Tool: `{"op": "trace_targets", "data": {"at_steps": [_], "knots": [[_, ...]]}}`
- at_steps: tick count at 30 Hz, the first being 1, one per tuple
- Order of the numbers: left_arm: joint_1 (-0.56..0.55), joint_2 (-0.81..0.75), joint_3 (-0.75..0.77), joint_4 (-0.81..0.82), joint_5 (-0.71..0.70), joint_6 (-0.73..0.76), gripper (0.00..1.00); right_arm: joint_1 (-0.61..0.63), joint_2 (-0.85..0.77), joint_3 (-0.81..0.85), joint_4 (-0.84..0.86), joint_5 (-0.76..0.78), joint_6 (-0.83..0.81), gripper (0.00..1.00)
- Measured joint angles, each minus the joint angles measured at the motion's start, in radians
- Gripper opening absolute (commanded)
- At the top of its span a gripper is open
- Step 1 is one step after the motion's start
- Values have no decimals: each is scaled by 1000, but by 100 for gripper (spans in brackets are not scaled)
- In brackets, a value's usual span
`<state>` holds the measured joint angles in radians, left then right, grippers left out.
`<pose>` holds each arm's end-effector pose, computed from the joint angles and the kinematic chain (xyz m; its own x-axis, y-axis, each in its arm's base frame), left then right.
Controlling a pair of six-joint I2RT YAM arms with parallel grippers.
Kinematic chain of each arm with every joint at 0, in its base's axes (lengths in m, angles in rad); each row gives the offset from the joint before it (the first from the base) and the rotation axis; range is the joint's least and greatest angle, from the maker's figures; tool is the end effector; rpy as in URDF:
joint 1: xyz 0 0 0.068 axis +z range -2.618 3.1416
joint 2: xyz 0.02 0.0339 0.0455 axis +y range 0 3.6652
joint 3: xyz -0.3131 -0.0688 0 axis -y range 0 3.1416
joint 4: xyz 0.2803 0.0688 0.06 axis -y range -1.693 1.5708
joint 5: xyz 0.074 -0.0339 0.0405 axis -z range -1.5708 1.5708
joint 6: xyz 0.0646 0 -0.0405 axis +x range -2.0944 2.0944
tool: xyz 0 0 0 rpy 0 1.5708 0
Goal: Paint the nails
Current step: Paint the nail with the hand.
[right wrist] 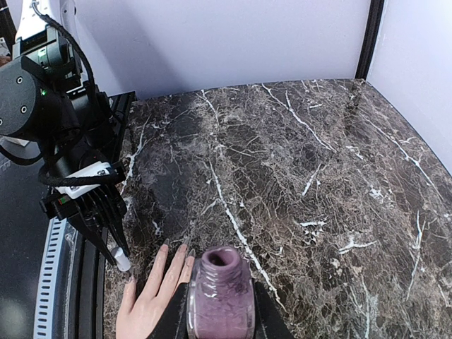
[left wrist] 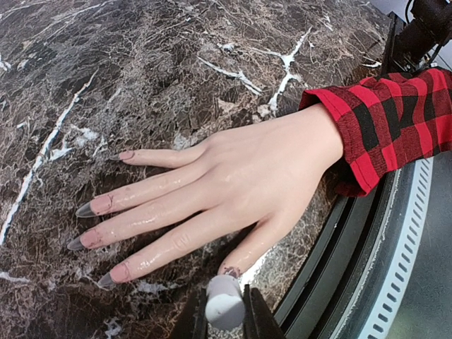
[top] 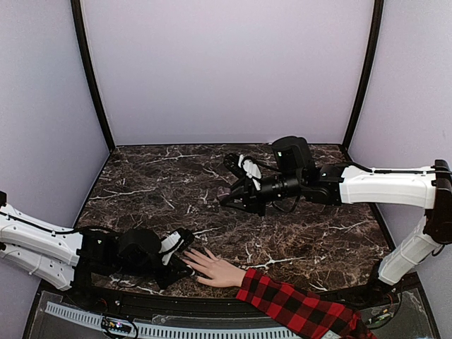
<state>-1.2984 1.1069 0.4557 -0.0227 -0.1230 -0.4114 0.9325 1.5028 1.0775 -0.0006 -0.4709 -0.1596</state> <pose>0.0741 -0.2359 0.1851 -0.5258 0.4072 -0.7468 0.7853 0.5697 -0.2423 0.2140 0.3376 0.3105 -0.0902 -0.3592 -0.9289 -0.9888 0.1439 0.0403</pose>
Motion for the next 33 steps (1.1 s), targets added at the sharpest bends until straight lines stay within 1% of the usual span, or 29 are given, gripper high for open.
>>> {"op": "trace_targets", "data": {"at_steps": [33], "knots": [[0,25,0,31,7,0,0,0,0,0,0,0,0,0]]}}
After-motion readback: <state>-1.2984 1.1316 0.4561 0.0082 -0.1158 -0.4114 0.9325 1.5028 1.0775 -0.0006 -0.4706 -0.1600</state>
